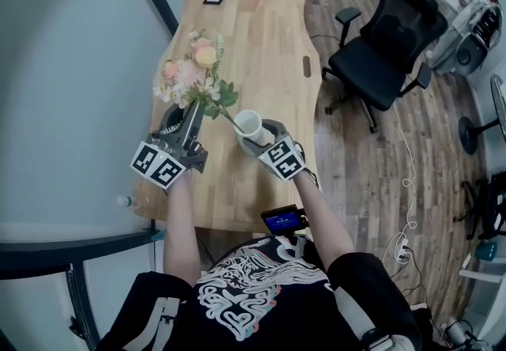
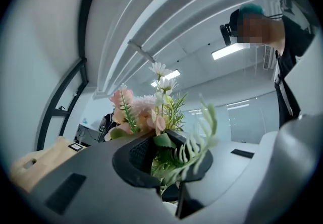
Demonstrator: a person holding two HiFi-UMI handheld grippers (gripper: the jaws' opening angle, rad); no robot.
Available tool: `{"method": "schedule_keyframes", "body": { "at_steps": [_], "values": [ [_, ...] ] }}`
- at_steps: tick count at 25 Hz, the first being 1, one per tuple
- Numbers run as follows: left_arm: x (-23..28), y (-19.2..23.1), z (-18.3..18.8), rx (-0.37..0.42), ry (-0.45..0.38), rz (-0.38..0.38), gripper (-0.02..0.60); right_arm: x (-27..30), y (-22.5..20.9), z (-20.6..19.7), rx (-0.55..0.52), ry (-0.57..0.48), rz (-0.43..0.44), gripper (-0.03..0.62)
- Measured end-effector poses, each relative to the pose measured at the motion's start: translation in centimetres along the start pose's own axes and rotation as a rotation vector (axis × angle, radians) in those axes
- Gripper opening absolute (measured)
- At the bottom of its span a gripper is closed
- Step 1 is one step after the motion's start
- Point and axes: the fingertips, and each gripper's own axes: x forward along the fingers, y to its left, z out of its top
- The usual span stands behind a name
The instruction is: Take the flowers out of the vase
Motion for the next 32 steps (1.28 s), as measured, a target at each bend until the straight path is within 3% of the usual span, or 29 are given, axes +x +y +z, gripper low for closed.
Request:
{"method": "schedule_keyframes", "body": {
  "at_steps": [8,15,22,32],
  "values": [
    [-3.0,1.7,3.9,-0.044,-0.089,0.080,0.057,0.0,0.0,0.0,-0.027,0.018,-0.034,0.282],
    [-4.3,2.4,4.8,-0.064,-0.101,0.123,0.057,-0.9,-0.5,-0.1,0.010,-0.010,-0.062,0.282],
    [-5.2,2.4,4.1,-0.074,-0.075,0.135,0.057,-1.9,-0.2,0.5,0.024,-0.035,-0.073,0.282],
    [-5.8,2.2,0.3,-0.092,0.026,0.157,0.057,-4.1,-0.3,0.4,0.080,-0.069,-0.089,0.282]
  ]
}}
